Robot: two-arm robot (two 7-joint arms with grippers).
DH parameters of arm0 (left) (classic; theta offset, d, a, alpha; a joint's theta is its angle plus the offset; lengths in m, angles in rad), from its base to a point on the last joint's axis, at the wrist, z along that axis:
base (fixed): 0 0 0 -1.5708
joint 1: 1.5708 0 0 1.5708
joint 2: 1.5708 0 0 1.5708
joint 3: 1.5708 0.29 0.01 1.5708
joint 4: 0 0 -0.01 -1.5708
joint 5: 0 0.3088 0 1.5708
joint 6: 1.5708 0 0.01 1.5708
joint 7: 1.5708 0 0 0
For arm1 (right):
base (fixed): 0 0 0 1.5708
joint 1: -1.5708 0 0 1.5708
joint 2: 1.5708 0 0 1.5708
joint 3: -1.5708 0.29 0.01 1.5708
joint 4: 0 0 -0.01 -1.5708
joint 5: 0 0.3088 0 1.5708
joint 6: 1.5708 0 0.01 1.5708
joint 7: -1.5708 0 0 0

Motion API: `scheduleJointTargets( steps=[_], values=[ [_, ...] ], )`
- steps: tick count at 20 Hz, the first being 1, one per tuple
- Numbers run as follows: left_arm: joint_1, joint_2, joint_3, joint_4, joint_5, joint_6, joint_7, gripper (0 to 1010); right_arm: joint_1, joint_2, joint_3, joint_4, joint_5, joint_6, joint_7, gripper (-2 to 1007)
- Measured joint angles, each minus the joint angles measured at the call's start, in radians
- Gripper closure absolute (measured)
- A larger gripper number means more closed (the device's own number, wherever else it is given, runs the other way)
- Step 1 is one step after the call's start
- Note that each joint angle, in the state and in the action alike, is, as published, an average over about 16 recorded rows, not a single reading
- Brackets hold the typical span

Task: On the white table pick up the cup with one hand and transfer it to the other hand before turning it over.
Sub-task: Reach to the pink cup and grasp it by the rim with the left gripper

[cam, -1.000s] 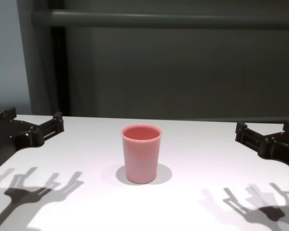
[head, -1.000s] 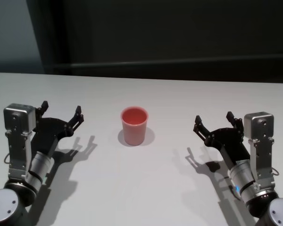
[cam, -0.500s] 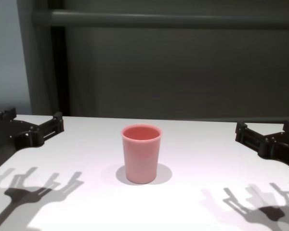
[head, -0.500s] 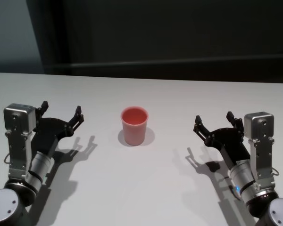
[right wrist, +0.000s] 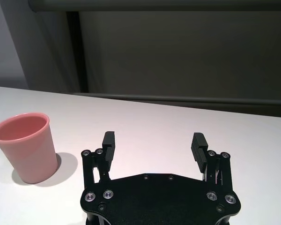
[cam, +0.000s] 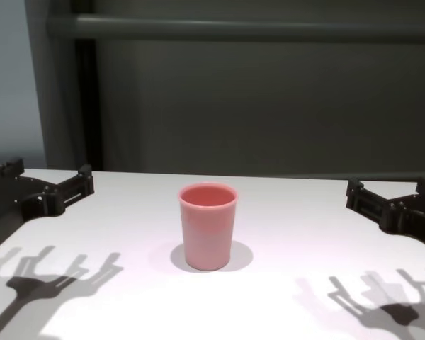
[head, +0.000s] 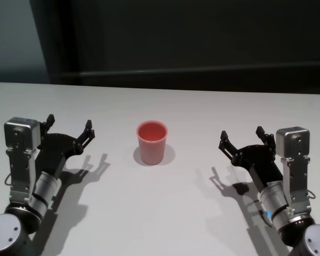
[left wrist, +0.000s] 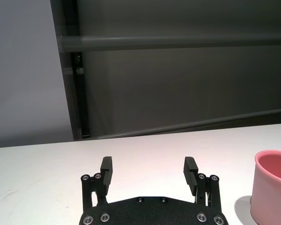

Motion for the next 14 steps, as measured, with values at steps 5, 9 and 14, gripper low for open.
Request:
scheduleJointTargets(
  steps=[5,9,14],
  values=[
    [0.0,0.0,0.0,0.0,0.0,0.0,0.0,7,0.0,0.0,0.0,0.0,0.0,0.0,0.0,3],
    [0.0,0.0,0.0,0.0,0.0,0.0,0.0,7,0.0,0.0,0.0,0.0,0.0,0.0,0.0,3],
    [0.0,0.0,0.0,0.0,0.0,0.0,0.0,7,0.0,0.0,0.0,0.0,0.0,0.0,0.0,3]
  ],
)
